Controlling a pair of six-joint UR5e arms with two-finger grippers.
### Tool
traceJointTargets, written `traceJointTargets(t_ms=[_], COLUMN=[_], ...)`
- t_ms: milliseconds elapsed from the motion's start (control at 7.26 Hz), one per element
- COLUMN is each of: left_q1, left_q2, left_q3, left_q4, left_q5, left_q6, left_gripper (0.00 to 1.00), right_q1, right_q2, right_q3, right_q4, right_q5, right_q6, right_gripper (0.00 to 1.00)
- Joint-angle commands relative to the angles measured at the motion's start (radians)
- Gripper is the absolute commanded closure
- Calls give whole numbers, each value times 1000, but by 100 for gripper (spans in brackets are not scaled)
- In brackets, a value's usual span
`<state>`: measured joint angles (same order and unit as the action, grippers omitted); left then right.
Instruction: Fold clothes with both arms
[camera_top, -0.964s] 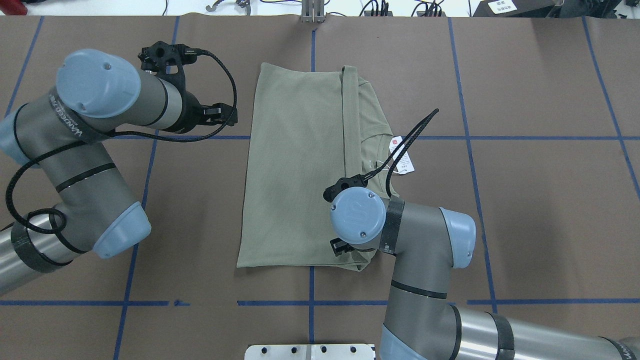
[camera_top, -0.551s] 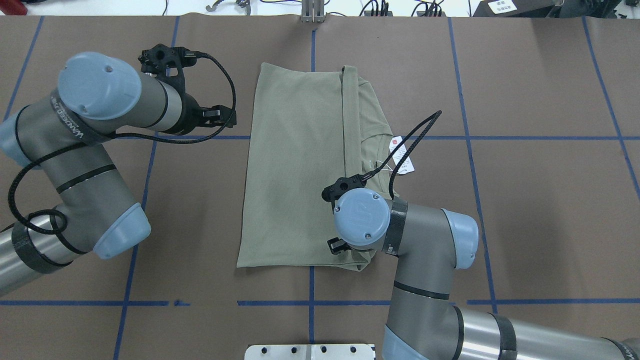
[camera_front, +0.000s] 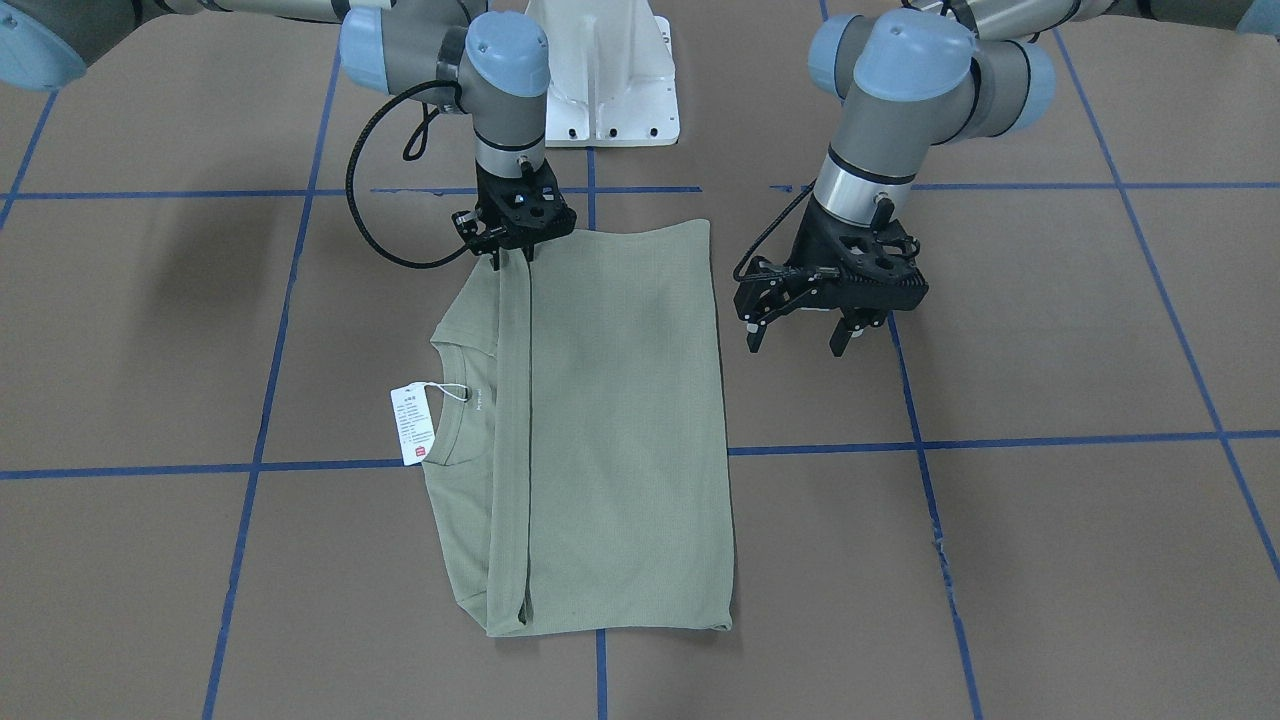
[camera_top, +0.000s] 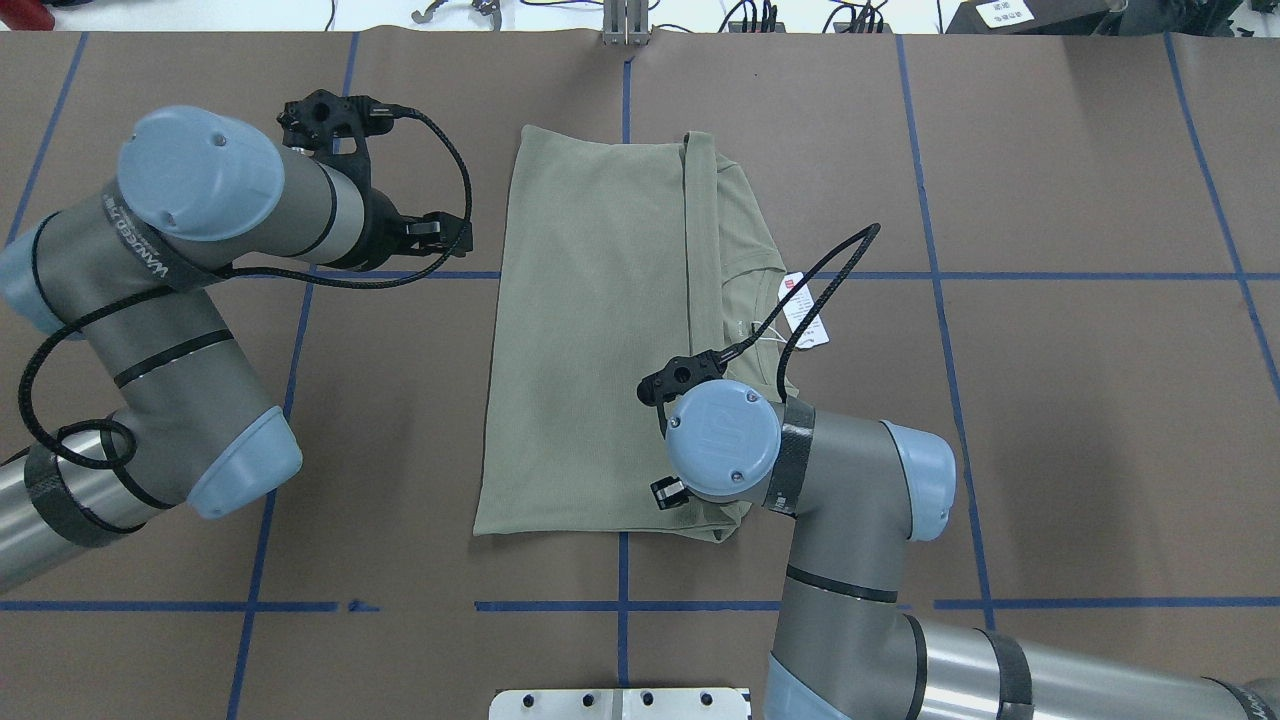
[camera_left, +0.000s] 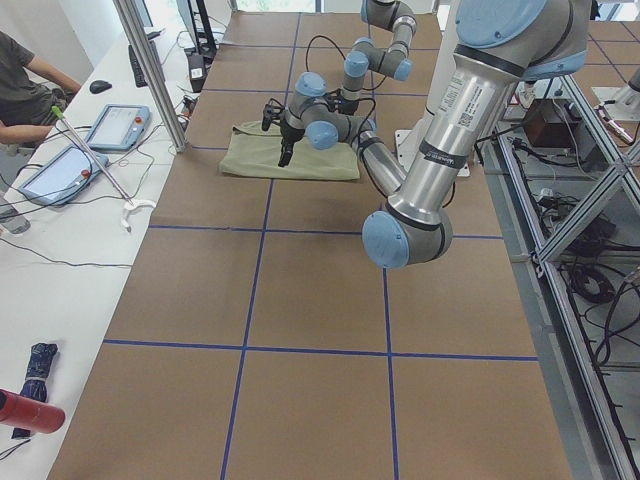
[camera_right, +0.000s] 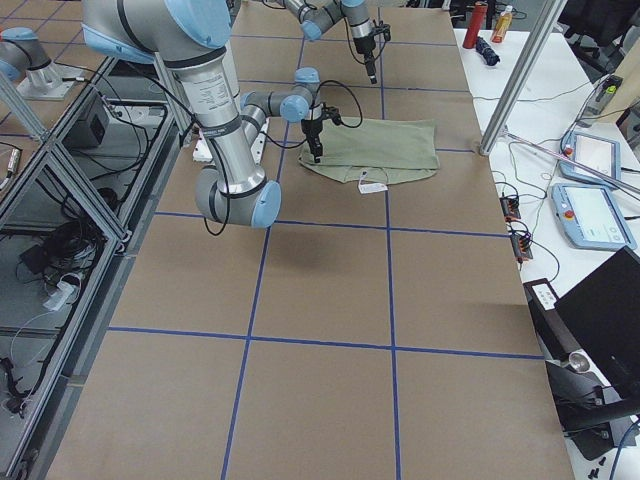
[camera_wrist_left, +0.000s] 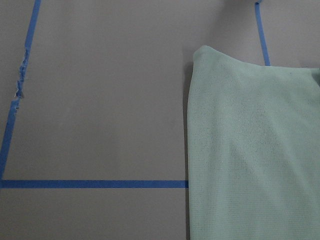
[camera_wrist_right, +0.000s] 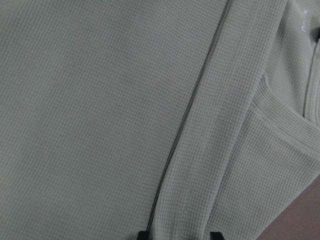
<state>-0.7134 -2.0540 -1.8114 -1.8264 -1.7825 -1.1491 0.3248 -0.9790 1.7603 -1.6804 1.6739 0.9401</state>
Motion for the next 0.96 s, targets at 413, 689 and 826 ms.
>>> traceJointTargets(t_ms=[413, 689, 826], left_q1=[0, 0, 0], left_q2=[-2, -2, -2], left_q3=[6, 6, 6], left_q4=[-2, -2, -2], left_q5=[0, 0, 0], left_q6=[0, 0, 0], left_gripper=[0, 0, 0], right_q1=[-1, -1, -1], right_q2=[-4, -4, -4], right_q3=[-2, -1, -1], right_q4=[33, 33, 33], right_q5=[3, 6, 6], right_q6=[-1, -1, -1], right_gripper=[64, 65, 65])
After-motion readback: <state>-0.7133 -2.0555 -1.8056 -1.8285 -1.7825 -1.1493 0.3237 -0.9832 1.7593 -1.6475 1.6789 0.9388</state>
